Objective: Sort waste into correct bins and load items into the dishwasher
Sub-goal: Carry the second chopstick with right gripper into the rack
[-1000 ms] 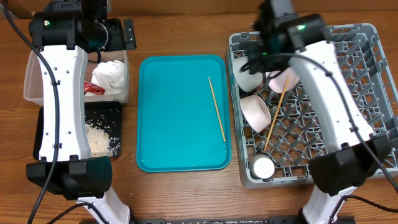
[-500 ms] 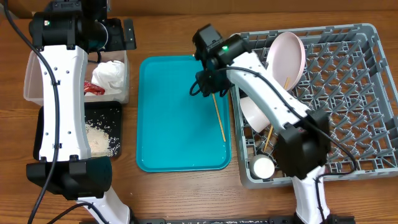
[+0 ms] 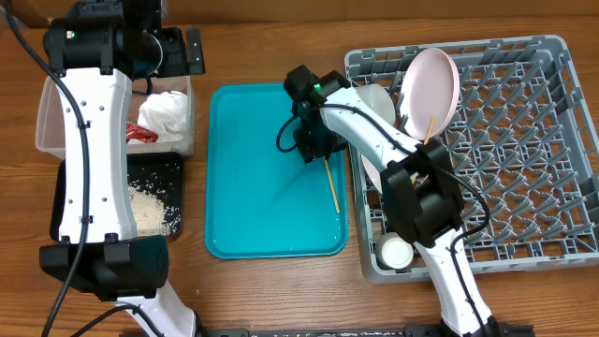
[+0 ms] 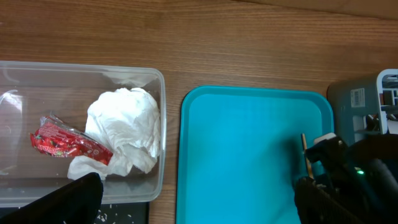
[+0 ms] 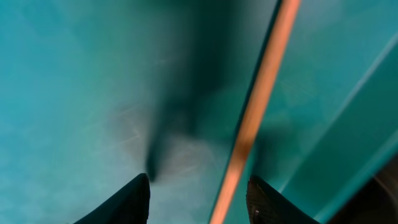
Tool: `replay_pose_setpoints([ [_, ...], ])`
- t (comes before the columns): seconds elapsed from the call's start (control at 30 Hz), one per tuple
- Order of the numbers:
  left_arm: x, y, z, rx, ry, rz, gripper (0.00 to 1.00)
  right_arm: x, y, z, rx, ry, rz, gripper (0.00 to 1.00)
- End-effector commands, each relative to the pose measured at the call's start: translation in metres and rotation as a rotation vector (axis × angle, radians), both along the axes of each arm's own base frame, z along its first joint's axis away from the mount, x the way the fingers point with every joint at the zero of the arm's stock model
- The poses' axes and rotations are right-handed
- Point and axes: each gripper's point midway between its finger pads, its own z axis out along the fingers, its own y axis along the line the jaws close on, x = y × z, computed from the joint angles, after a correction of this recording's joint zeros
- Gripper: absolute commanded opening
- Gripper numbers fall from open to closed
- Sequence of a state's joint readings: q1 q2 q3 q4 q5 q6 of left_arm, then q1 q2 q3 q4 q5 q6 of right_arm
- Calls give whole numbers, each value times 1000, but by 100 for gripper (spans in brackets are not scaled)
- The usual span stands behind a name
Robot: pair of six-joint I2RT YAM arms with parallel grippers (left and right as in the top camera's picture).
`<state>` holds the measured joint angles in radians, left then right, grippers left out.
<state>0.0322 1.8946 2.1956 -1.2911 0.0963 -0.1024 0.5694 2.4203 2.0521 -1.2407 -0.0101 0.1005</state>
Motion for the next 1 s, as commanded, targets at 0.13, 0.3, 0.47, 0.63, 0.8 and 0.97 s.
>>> replay_pose_setpoints([
  [0.13,-1,-2,1,-3,-1,5,100,-11,-10,-30,-48,64,-34,9],
  [0.3,-1,-2,1,-3,-1,5,100,-14,-8,-26,-41,75,-46,4],
  [0.47,-1,-2,1,-3,-1,5,100,0,2,25,6,12,-60,4],
  [0.63,-1,-2,1,-3,-1,5,100,13,1,127,87,-109,-76,4],
  [0.8,-1,-2,1,-3,-1,5,100,14,-27,201,148,-194,-151,4],
  [0.97,-1,-2,1,-3,-1,5,100,23,-74,247,188,-288,-277,4],
])
